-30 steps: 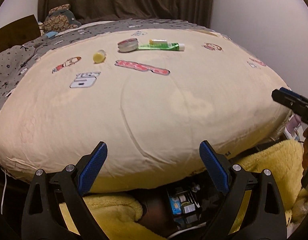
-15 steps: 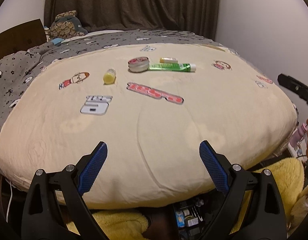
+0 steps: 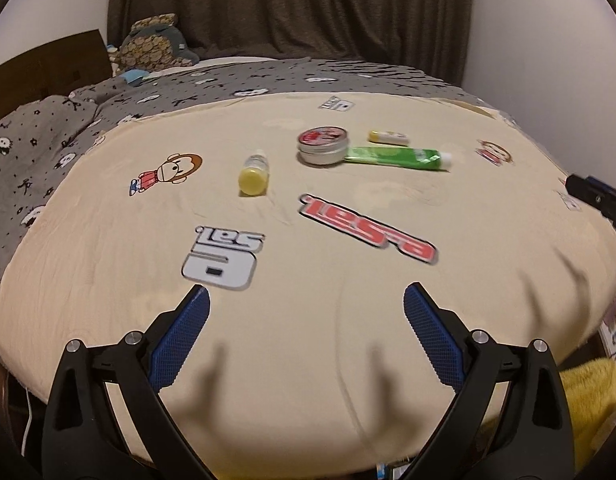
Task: Collect trash
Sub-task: 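Raise both open tools back over the bed toward the remaining items, then grasp the green tube with the right tool while the left tool grasps the yellow bottle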
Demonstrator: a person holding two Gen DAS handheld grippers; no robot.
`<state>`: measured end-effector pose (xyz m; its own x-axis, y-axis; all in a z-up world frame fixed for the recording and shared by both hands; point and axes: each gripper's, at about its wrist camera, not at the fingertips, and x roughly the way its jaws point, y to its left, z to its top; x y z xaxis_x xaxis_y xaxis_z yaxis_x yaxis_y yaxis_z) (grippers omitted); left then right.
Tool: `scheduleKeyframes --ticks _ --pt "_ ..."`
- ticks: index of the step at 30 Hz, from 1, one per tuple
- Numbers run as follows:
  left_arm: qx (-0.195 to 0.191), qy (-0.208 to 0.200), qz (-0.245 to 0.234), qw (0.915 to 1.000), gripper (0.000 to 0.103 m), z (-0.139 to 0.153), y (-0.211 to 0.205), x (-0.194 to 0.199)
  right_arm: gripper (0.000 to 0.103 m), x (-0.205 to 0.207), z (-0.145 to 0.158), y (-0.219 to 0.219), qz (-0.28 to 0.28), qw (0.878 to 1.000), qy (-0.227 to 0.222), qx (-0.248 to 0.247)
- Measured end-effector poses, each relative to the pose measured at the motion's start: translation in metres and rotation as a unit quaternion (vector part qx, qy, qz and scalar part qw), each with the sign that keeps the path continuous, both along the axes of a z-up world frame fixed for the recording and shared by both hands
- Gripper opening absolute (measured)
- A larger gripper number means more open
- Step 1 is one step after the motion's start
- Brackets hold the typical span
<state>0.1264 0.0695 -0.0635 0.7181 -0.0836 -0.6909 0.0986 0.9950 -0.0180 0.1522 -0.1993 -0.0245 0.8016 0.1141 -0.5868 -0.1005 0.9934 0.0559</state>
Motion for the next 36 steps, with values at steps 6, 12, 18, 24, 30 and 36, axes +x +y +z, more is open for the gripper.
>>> scheduleKeyframes --ticks 6,12,18,24,30,36 --pt "0.007 0.007 0.021 0.9997 0.092 -0.005 0.013 0.044 0.097 0.048 -0.022 0.012 0.009 1.000 0.028 -0.008" --pt "0.011 0.011 0.034 0.9993 0.092 -0.005 0.022 0.084 0.097 0.099 -0.039 0.037 0.043 0.997 0.049 -0.028" --pt "0.017 0.027 0.040 0.9987 0.089 -0.012 0.028 0.126 0.097 0.142 -0.049 0.066 0.081 0.993 0.051 -0.073" --pt "0.013 0.049 0.051 0.9974 0.085 -0.024 0.033 0.168 0.097 0.176 -0.063 0.087 0.119 0.984 0.072 -0.111" --pt "0.008 0.069 0.048 0.9964 0.075 -0.037 0.030 0.197 0.097 0.206 -0.080 0.092 0.138 0.978 0.110 -0.112" --pt "-0.007 0.088 0.041 0.9953 0.054 -0.048 0.030 0.207 0.069 0.208 -0.084 0.092 0.180 0.972 0.133 -0.079"
